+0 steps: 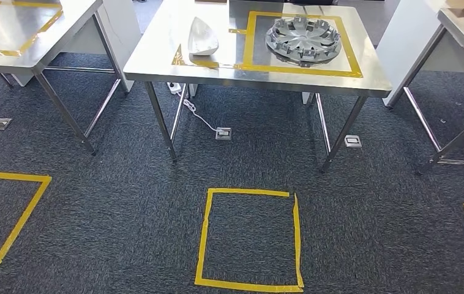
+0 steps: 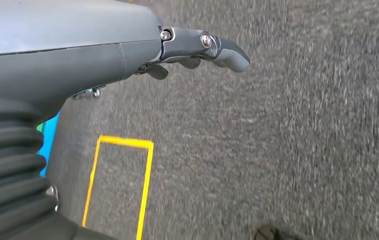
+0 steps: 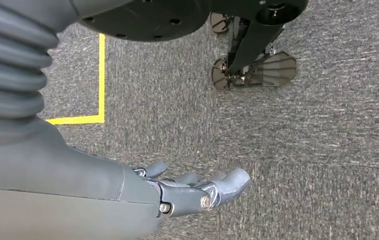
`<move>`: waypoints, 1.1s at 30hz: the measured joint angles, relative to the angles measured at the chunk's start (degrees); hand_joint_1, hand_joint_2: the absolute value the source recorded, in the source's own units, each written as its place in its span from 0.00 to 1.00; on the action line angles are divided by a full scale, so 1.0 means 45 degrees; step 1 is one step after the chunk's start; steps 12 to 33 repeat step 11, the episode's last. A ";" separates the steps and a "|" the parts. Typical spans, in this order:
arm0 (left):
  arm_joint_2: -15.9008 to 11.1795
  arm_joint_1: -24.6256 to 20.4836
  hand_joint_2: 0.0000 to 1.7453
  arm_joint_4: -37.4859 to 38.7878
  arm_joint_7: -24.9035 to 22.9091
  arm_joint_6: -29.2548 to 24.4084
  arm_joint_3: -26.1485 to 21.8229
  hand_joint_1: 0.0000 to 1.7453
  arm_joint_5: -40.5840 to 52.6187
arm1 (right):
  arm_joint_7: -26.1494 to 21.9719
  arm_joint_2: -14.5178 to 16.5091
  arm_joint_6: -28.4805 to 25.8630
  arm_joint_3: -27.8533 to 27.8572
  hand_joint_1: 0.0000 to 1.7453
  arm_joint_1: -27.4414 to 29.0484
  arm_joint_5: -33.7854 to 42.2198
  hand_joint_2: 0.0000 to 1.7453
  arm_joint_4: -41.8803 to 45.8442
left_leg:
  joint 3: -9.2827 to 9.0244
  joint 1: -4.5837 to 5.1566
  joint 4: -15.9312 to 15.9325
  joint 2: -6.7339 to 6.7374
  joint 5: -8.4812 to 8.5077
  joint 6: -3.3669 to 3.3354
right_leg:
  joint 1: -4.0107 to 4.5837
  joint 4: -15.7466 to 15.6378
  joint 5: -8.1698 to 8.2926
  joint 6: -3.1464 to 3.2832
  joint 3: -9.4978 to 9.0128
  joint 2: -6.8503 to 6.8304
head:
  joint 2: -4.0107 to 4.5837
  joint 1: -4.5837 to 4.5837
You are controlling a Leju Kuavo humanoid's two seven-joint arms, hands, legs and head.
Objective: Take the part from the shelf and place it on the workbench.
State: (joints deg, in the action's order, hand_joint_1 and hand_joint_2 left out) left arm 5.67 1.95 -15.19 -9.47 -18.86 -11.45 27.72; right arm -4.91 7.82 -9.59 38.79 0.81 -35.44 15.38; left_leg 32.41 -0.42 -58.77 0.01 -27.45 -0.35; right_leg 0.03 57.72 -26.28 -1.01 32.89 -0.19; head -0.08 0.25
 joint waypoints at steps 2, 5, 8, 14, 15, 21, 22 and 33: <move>-0.0077 0.0096 1.00 -0.0108 0.0143 0.0280 0.0081 0.00 -0.0426 | 0.0063 -0.0111 0.0145 -0.0560 0.00 0.0119 0.0542 1.00 0.0096 | 0.0003 0.0000 0.0000 0.0000 0.0000 0.0000 | 0.0000 0.0000 -0.0001 0.0000 0.0000 0.0000 | 0.0002 0.0000; -0.0194 0.0248 1.00 -0.0279 0.0370 0.0714 0.0285 0.00 -0.1089 | 0.0199 -0.0284 0.0373 -0.1424 0.00 0.0295 0.1387 1.00 0.0249 | 0.0006 -0.0001 0.0001 0.0000 0.0000 0.0001 | 0.0001 0.0000 -0.0002 0.0002 0.0001 0.0000 | 0.0001 0.0000; -0.0312 0.0393 1.00 -0.0447 0.0593 0.1153 0.0475 0.00 -0.1735 | 0.0290 -0.0452 0.0592 -0.2284 0.00 0.0471 0.2208 1.00 0.0400 | 0.0010 -0.0002 0.0001 0.0000 -0.0001 0.0001 | 0.0002 0.0000 -0.0003 0.0002 0.0001 0.0000 | 0.0001 0.0001; -0.0409 0.0516 1.00 -0.0581 0.0775 0.1518 0.0663 0.00 -0.2267 | 0.0412 -0.0588 0.0777 -0.3001 0.00 0.0626 0.2892 1.00 0.0523 | 0.0010 -0.0002 0.0001 0.0000 -0.0001 0.0001 | 0.0003 0.0000 -0.0003 0.0003 0.0002 -0.0001 | 0.0002 0.0002; -0.0409 0.0516 1.00 -0.0581 0.0775 0.1518 0.0663 0.00 -0.2267 | 0.0412 -0.0588 0.0777 -0.3001 0.00 0.0626 0.2892 1.00 0.0523 | 0.0010 -0.0002 0.0001 0.0000 -0.0001 0.0001 | 0.0003 0.0000 -0.0003 0.0003 0.0002 -0.0001 | 0.0002 0.0002; -0.0409 0.0516 1.00 -0.0581 0.0775 0.1518 0.0663 0.00 -0.2267 | 0.0412 -0.0588 0.0777 -0.3001 0.00 0.0626 0.2892 1.00 0.0523 | 0.0010 -0.0002 0.0001 0.0000 -0.0001 0.0001 | 0.0003 0.0000 -0.0003 0.0003 0.0002 -0.0001 | 0.0002 0.0002; -0.0409 0.0516 1.00 -0.0581 0.0775 0.1518 0.0663 0.00 -0.2267 | 0.0412 -0.0588 0.0777 -0.3001 0.00 0.0626 0.2892 1.00 0.0523 | 0.0010 -0.0002 0.0001 0.0000 -0.0001 0.0001 | 0.0003 0.0000 -0.0003 0.0003 0.0002 -0.0001 | 0.0002 0.0002; -0.0409 0.0516 1.00 -0.0581 0.0775 0.1518 0.0663 0.00 -0.2267 | 0.0412 -0.0588 0.0777 -0.3001 0.00 0.0626 0.2892 1.00 0.0523 | 0.0010 -0.0002 0.0001 0.0000 -0.0001 0.0001 | 0.0003 0.0000 -0.0003 0.0003 0.0002 -0.0001 | 0.0002 0.0002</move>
